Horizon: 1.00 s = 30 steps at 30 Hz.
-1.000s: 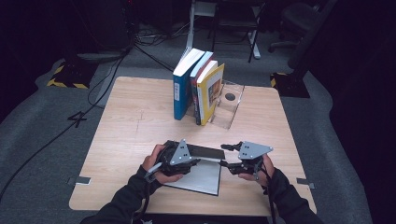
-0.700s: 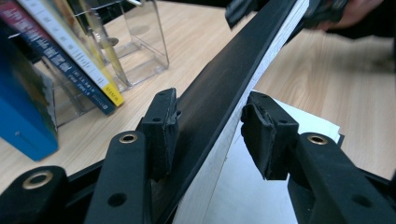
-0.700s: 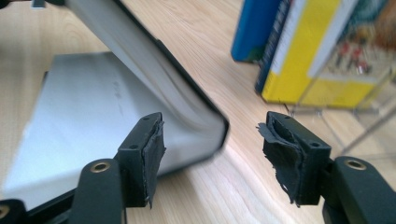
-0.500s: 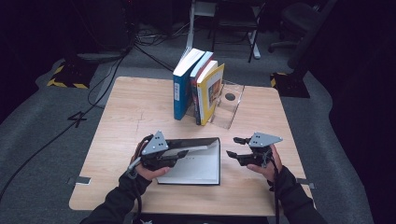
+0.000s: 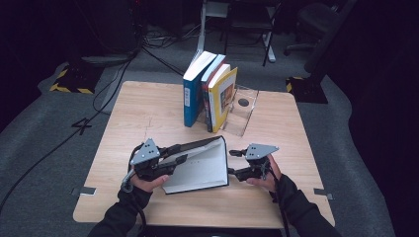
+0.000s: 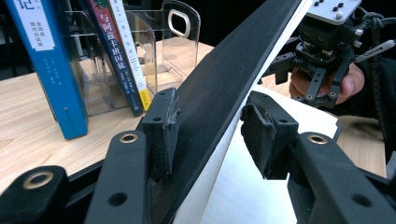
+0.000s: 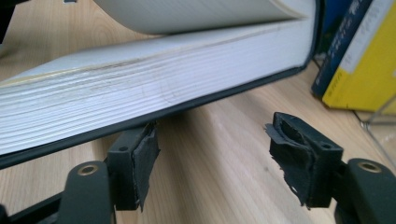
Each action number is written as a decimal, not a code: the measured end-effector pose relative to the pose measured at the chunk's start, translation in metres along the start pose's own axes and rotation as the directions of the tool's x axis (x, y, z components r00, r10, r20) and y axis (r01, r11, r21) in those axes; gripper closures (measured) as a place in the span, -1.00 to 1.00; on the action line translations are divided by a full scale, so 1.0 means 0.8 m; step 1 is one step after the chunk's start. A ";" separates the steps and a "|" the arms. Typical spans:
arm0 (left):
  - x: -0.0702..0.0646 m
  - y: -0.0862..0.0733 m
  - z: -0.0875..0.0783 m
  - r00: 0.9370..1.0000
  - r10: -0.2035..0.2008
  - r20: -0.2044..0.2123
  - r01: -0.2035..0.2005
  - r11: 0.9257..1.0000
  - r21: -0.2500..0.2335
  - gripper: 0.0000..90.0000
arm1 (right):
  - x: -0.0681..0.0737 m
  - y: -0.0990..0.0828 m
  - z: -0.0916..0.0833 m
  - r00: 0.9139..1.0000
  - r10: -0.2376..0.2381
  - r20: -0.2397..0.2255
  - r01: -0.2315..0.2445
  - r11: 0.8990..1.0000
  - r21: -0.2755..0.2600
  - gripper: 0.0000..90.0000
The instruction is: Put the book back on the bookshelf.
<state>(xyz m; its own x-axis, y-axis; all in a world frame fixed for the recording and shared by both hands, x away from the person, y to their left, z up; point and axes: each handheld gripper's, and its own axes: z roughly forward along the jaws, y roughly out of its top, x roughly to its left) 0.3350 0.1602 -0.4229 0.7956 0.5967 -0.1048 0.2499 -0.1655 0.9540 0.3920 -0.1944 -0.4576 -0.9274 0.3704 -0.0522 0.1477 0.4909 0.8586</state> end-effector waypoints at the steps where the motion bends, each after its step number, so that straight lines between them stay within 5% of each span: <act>1: 0.000 -0.001 -0.001 1.000 0.003 -0.001 -0.003 1.000 -0.002 0.24 | 0.002 0.003 0.000 1.000 0.002 -0.006 -0.002 1.000 -0.020 -0.23; 17: -0.018 -0.025 -0.022 0.999 0.027 -0.026 -0.026 0.999 0.022 0.07 | 0.018 0.052 0.008 0.998 0.024 0.054 -0.015 0.985 -0.171 -0.11; 21: -0.026 -0.032 -0.022 0.998 0.053 -0.031 -0.052 0.997 0.050 0.02 | 0.025 0.070 0.014 0.999 -0.006 0.037 0.013 0.984 -0.180 -0.06; 30: -0.024 -0.035 -0.024 0.999 0.040 -0.006 -0.039 0.997 0.070 -0.02 | 0.024 0.089 0.023 0.999 -0.029 -0.016 0.026 0.984 -0.177 0.01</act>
<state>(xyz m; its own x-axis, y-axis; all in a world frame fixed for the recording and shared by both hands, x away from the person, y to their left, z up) 0.3022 0.1689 -0.4424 0.8017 0.5942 -0.0651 0.2567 -0.2438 0.9352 0.3907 -0.1378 -0.4070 -0.9366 0.3435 -0.0689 0.0606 0.3525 0.9338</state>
